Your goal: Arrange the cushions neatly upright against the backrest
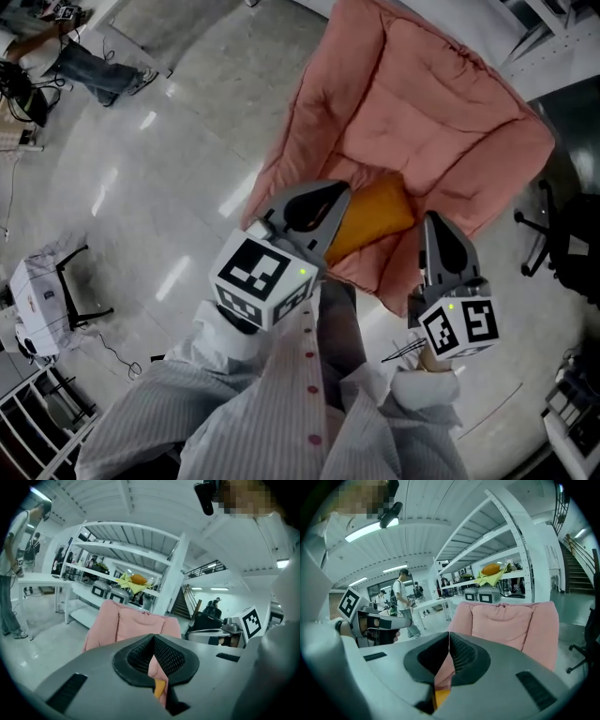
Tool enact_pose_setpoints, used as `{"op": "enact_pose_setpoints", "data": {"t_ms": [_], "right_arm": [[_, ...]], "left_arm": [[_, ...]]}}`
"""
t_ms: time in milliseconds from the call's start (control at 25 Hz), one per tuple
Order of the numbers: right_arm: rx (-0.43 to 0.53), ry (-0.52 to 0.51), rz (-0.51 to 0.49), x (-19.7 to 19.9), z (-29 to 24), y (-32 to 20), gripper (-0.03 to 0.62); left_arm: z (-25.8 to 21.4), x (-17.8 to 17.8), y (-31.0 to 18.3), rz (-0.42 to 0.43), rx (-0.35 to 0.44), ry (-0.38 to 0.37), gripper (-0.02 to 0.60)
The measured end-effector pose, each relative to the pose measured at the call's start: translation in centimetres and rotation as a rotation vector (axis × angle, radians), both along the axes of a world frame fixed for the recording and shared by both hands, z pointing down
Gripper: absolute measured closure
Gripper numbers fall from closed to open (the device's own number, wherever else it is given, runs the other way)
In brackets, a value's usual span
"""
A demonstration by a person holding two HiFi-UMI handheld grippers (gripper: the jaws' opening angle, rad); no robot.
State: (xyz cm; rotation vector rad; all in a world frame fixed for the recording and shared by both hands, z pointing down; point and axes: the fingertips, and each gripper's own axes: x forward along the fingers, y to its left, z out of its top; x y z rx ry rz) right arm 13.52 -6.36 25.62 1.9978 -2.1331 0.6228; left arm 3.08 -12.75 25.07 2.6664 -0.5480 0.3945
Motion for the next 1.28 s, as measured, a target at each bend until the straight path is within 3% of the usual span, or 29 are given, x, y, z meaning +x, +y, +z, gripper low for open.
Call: {"op": "enact_pose_setpoints", "data": {"t_ms": [760,880,1280], "right_arm": [[-0.220,0.000,-0.101,4.1,15.0,-2.2,0.579],[-0.250,-0.010,-0.117,4.4,17.4,-2.8,0.577],[-0.324,-0.017,-0.166,5.6,23.9,-3.9,0.532]], "left_arm": [[15.6,-1.6,0.3,-0.205,-0.233,-0.124,0.569],[18.2,-2.3,0.5,-0.244,-0.256,-0.164,0.526],[26.2,-4.3,1.7,-0.350,-0.338,-0.246,0.474]]}}
